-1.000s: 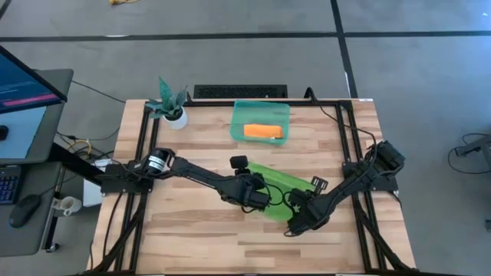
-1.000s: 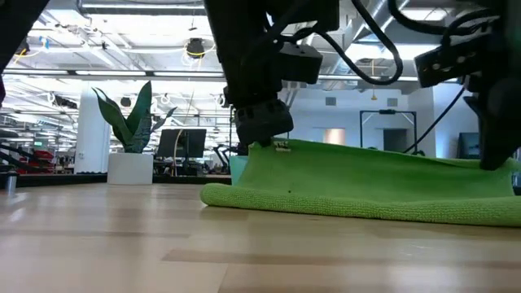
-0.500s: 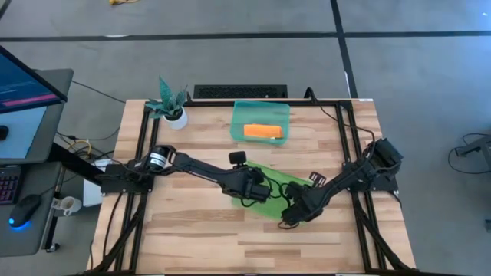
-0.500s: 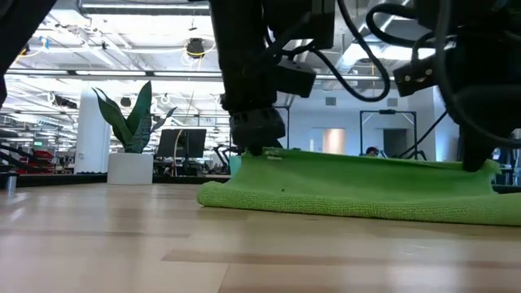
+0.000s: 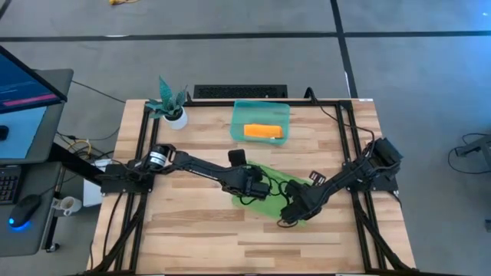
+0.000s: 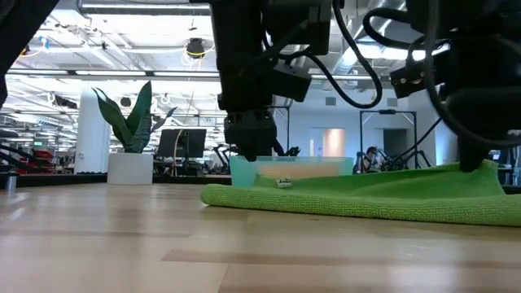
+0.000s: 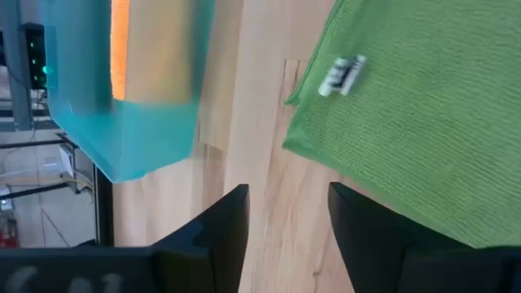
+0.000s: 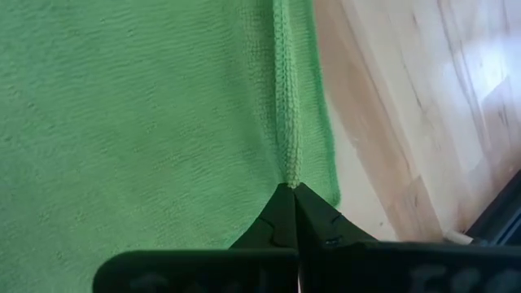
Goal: Roll microfiber towels into tight, uniform cylinder then place into a basket
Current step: Fold the green towel
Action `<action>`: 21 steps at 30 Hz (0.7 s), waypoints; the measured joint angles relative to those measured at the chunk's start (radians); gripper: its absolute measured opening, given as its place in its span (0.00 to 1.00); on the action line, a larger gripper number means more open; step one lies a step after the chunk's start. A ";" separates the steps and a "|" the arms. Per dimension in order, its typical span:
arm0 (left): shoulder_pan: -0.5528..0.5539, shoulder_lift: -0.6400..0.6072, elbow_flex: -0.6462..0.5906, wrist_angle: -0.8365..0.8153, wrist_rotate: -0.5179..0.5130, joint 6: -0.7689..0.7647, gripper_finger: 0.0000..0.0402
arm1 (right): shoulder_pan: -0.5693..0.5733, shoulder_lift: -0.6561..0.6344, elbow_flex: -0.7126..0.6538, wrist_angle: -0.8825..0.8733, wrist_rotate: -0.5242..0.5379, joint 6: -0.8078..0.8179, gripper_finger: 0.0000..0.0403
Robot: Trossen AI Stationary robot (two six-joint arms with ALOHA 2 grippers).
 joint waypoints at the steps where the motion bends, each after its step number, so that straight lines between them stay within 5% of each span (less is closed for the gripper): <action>1: -0.008 -0.003 0.000 -0.001 -0.003 0.000 0.41 | -0.006 0.000 0.000 -0.003 0.000 -0.001 0.01; 10: -0.131 -0.012 0.001 -0.013 0.015 -0.017 0.39 | -0.053 0.000 0.000 -0.005 -0.107 -0.061 0.05; 21: -0.178 -0.012 0.001 -0.013 0.019 -0.023 0.38 | -0.051 0.000 0.000 0.004 -0.105 -0.078 0.28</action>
